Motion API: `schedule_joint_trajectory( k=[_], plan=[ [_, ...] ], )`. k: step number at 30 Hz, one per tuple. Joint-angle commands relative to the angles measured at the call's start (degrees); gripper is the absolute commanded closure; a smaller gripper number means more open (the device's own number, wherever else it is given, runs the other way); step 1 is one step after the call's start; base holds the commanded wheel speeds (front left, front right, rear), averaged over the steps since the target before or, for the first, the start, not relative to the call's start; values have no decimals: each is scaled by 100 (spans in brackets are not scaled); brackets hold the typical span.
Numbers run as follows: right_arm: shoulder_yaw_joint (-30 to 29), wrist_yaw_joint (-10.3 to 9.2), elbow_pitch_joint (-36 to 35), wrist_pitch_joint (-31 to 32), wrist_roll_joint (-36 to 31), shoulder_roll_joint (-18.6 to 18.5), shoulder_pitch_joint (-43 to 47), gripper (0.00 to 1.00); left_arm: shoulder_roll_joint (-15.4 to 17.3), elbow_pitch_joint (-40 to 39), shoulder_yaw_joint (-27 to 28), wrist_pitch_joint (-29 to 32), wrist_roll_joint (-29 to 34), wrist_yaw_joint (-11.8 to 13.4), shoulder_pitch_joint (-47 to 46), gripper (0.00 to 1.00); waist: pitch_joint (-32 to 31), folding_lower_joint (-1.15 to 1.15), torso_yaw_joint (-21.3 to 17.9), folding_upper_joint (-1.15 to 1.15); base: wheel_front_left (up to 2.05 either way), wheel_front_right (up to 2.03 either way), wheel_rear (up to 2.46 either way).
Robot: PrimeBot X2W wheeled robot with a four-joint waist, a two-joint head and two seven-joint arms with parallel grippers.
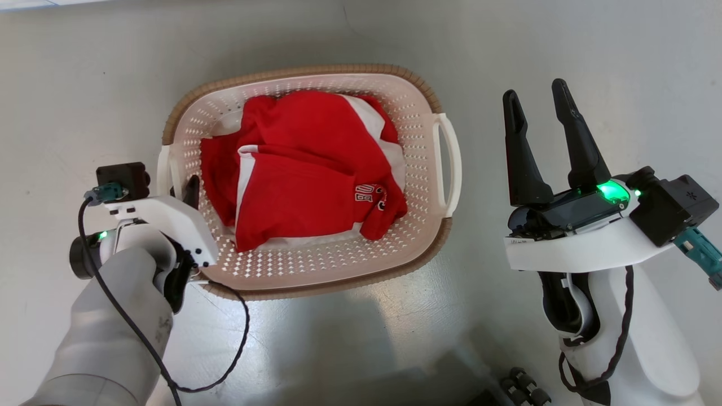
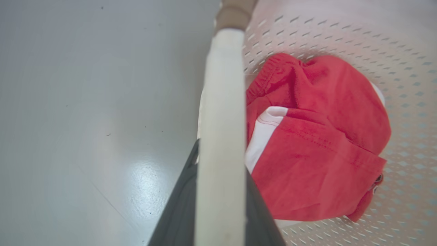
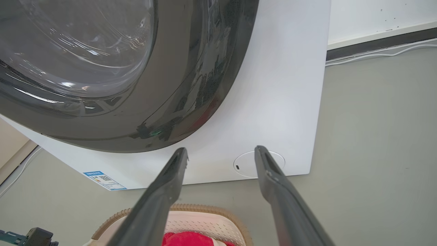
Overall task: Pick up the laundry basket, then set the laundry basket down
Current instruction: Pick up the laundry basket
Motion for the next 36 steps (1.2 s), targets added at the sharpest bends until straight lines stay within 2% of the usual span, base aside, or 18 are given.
schedule_joint_trajectory(
  k=[1, 13, 14, 15, 16, 17, 28, 36],
  plan=[
    [141, 41, -70, -54, 16, 18, 149, 0, 181, -31, 44, -82, 17, -40, 116, 100, -43, 0, 10, 0, 0, 0, 0],
    [152, 41, -24, -54, 9, 18, 139, 0, 451, 54, -15, -100, -51, -40, 290, 100, -64, 0, 48, 0, 0, 0, 0],
    [154, 41, -21, -54, 9, 18, 133, 0, 458, 60, -26, -100, -56, -40, 288, 91, -59, 0, 51, 0, 0, 0, 0],
    [158, 41, -18, -54, 10, 18, 127, 0, 459, 66, -37, -100, -62, -40, 284, 62, -57, 0, 54, 0, 0, 0, 0],
    [164, 41, -11, -54, 9, 18, 122, 0, 459, 74, -40, -101, -75, -40, 282, 15, -60, 0, 59, 0, 0, 0, 0],
    [170, 41, -1, -54, 8, 18, 118, 0, 456, 86, -28, -101, -98, -40, 280, 0, -67, 0, 64, 0, 0, 0, 0],
    [298, 41, 185, -54, 68, 18, 68, 0, 436, 175, 6, -99, -262, -40, 542, 0, -530, 0, 49, 0, 0, 0, 0],
    [234, 41, 380, -54, 209, 18, 186, 0, 600, -449, 368, -102, -182, -40, 952, 0, -1295, 0, 105, 0, 0, 0, 0]
  ],
)
